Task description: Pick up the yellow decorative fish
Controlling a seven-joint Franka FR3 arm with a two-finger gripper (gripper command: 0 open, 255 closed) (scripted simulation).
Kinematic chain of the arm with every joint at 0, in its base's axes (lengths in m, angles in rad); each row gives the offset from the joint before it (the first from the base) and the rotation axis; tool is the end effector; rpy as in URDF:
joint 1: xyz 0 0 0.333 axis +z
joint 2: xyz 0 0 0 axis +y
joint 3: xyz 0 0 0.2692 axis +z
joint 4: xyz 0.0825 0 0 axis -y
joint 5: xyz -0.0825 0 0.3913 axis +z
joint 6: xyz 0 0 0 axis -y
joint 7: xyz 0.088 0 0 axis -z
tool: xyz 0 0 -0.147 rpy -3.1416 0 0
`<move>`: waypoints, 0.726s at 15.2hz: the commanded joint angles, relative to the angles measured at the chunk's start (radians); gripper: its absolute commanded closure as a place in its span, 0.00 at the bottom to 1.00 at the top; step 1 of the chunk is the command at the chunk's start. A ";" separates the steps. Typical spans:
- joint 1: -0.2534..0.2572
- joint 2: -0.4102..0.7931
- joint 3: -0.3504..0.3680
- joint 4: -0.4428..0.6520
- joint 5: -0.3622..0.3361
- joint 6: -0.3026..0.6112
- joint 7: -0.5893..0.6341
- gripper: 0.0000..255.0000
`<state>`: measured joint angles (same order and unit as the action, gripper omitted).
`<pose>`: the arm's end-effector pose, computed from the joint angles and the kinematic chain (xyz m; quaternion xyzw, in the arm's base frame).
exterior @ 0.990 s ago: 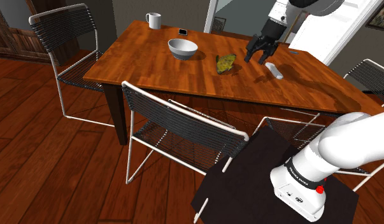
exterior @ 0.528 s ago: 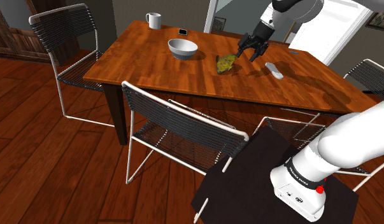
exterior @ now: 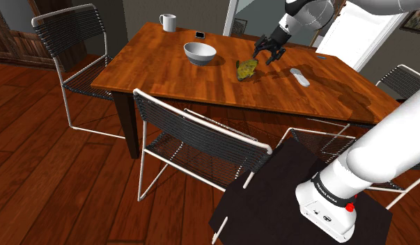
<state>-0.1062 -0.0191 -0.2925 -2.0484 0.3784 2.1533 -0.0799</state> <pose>0.5383 -0.1972 0.3739 -0.9525 0.2481 -0.0978 0.1468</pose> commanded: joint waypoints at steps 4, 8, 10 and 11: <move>-0.024 0.109 -0.019 0.084 0.091 0.028 -0.040 0.00; -0.024 0.129 -0.016 0.056 0.114 0.070 -0.067 0.00; -0.025 0.144 -0.014 0.039 0.130 0.097 -0.086 0.00; -0.025 0.144 -0.014 0.039 0.130 0.097 -0.086 0.00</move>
<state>-0.1299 0.1187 -0.3064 -2.0065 0.5035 2.2429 -0.1590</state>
